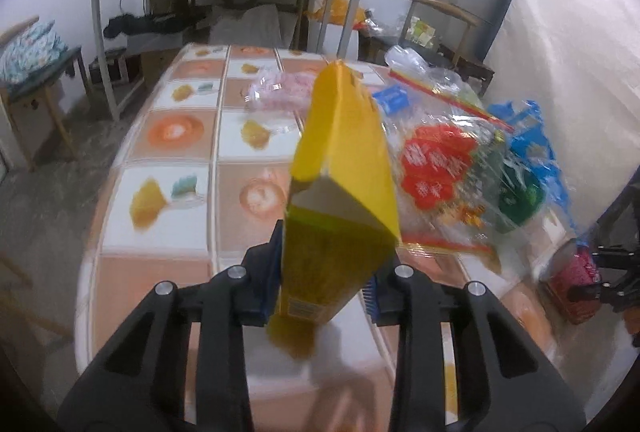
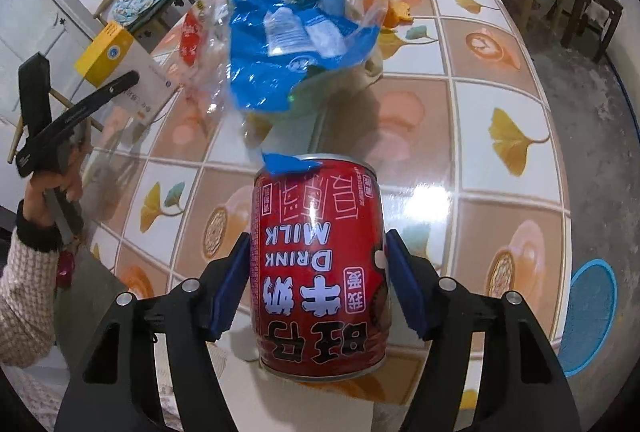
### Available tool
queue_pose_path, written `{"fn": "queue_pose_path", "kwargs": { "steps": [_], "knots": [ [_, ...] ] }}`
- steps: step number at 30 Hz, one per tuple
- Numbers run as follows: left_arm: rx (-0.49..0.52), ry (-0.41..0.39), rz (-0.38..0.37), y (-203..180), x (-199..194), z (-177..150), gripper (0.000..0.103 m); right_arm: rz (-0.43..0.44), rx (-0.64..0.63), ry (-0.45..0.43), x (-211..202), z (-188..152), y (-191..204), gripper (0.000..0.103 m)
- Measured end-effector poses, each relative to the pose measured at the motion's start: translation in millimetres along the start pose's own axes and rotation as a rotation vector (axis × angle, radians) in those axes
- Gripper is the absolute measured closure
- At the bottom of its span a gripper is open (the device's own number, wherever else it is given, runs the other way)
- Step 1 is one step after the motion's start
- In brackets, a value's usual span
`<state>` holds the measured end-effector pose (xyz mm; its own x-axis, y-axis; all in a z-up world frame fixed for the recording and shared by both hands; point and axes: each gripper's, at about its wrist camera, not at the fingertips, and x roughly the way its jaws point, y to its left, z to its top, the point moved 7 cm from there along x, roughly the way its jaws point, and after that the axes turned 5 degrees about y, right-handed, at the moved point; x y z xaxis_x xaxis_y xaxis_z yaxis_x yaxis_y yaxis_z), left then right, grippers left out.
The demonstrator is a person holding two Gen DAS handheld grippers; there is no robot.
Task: Collect trash
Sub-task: 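Lift the milk can and yellow box and carry them to the wastebasket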
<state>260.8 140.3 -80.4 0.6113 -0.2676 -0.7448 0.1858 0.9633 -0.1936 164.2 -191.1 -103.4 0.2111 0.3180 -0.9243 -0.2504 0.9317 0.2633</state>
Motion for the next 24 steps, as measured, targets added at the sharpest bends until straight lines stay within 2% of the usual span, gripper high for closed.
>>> {"fn": "queue_pose_path", "kwargs": {
  "steps": [11, 19, 24],
  "knots": [
    [-0.102, 0.033, -0.015, -16.0, -37.9, -46.4, 0.073, 0.024, 0.028, -0.035, -1.5, -1.7, -3.0, 0.039],
    [-0.137, 0.038, -0.021, -25.8, -58.2, -57.6, 0.073, 0.069, 0.079, -0.082, -15.8, -18.9, -12.1, 0.039],
    [-0.132, 0.034, -0.038, -44.4, -73.7, -61.9, 0.073, 0.103, 0.115, -0.107, -23.1, -29.2, -20.3, 0.039]
  ]
}}
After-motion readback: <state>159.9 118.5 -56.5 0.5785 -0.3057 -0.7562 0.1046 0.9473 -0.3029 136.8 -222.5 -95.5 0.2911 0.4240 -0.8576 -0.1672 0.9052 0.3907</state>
